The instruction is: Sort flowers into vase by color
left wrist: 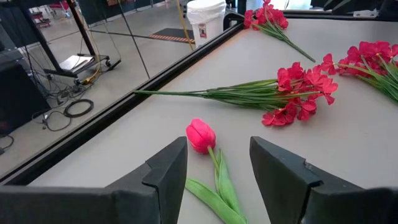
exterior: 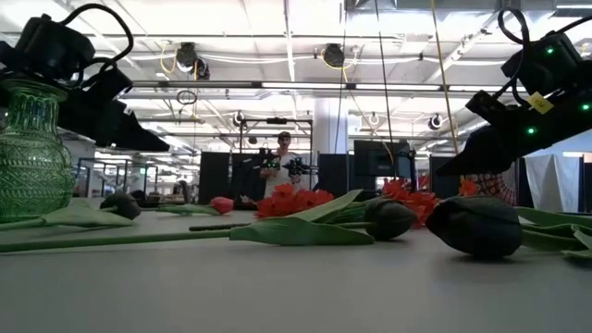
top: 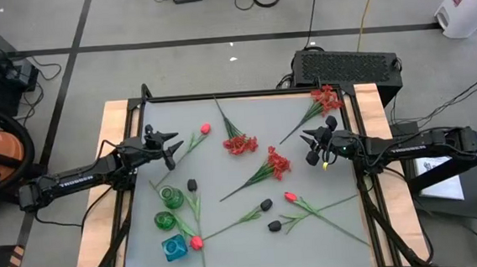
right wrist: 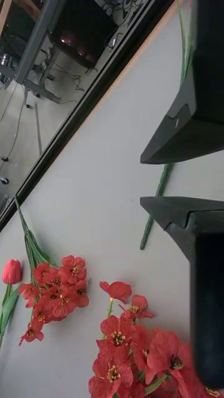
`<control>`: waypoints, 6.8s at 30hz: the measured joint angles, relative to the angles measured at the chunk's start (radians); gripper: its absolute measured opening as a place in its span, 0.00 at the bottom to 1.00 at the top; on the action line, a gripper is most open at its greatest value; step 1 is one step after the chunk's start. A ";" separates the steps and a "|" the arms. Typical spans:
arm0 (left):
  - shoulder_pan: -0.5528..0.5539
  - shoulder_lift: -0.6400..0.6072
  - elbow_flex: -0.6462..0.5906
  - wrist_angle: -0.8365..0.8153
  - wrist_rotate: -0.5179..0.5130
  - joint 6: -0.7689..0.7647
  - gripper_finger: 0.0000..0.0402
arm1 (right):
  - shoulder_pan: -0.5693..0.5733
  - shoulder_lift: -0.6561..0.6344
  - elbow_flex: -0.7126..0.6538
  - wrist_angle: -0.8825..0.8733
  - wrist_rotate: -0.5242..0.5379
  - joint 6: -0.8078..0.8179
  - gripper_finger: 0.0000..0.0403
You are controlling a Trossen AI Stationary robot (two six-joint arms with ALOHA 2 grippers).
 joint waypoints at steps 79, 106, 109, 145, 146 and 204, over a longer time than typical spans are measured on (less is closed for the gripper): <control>0.000 0.000 0.086 -0.006 0.125 -0.275 0.45 | 0.000 0.000 0.000 0.000 0.000 0.000 0.21; 0.000 0.543 0.802 -0.634 0.182 -0.436 0.45 | 0.000 0.000 0.000 0.000 0.000 0.000 0.21; 0.000 0.620 0.856 -0.702 0.181 -0.447 0.45 | 0.000 0.000 0.000 0.000 0.000 0.000 0.21; -0.105 1.072 0.852 -0.882 -0.012 -0.578 0.45 | 0.000 0.000 0.000 0.000 0.000 0.000 0.21; -0.105 1.084 0.852 -0.881 -0.012 -0.578 0.45 | 0.000 0.000 0.000 0.000 0.000 0.000 0.21; -0.084 1.232 0.852 -0.801 -0.034 -0.596 0.45 | 0.000 0.000 0.000 -0.015 0.000 0.000 0.21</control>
